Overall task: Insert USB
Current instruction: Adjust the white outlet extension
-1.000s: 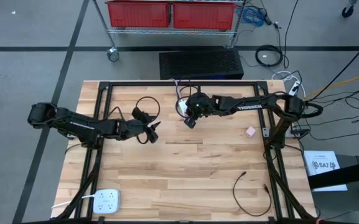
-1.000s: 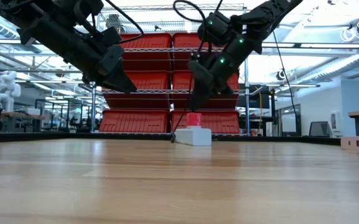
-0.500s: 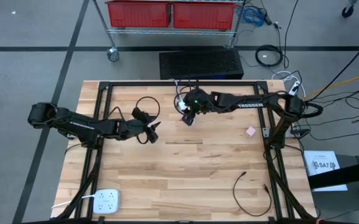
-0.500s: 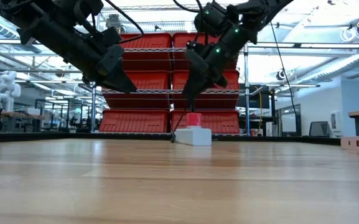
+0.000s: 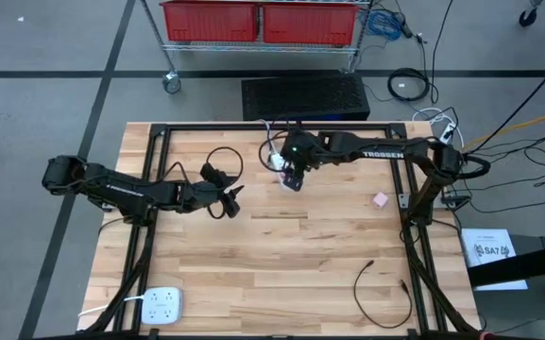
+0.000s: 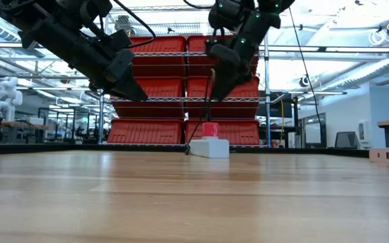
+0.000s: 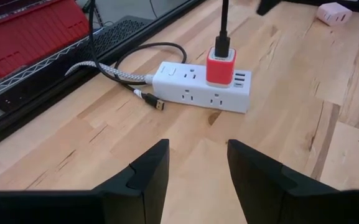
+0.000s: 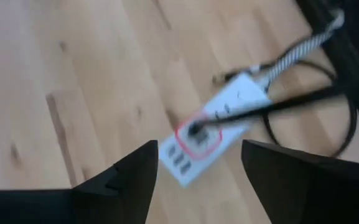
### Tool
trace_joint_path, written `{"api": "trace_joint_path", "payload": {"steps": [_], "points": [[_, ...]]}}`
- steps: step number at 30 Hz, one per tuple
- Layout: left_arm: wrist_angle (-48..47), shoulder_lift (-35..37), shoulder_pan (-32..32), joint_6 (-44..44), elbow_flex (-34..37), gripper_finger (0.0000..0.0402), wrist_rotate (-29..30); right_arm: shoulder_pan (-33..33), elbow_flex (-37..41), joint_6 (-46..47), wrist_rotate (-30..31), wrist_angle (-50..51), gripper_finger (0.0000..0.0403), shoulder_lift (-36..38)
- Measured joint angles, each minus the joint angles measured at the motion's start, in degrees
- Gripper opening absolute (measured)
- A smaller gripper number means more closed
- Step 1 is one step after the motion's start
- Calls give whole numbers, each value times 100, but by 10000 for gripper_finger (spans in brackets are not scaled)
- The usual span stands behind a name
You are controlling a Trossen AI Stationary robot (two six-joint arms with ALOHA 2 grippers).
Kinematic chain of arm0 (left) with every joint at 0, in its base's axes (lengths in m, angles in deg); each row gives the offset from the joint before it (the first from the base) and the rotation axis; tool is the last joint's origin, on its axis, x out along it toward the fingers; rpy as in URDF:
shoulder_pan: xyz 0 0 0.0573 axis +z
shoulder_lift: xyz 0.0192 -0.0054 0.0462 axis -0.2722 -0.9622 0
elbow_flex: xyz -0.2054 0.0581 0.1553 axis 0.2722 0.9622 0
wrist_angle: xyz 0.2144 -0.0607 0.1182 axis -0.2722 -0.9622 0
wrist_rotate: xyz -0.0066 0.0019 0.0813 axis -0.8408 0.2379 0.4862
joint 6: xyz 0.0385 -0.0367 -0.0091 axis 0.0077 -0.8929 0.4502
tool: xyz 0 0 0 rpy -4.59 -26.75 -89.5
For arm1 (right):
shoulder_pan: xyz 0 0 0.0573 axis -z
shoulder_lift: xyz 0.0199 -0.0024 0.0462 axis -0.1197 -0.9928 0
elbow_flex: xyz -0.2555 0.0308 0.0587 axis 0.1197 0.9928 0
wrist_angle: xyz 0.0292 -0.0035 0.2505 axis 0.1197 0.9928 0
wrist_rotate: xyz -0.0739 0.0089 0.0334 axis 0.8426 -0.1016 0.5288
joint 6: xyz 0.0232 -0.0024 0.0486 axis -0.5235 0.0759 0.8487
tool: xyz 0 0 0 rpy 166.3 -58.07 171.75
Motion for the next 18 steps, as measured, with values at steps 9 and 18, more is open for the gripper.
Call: {"api": "trace_joint_path", "payload": {"steps": [9,18], "points": [[-4,0,0,39,0,169,-7,-116,204,193,11,266,222,26],[-4,0,-1,28,0,169,-11,-472,819,787,1078,-974,92,26]]}}
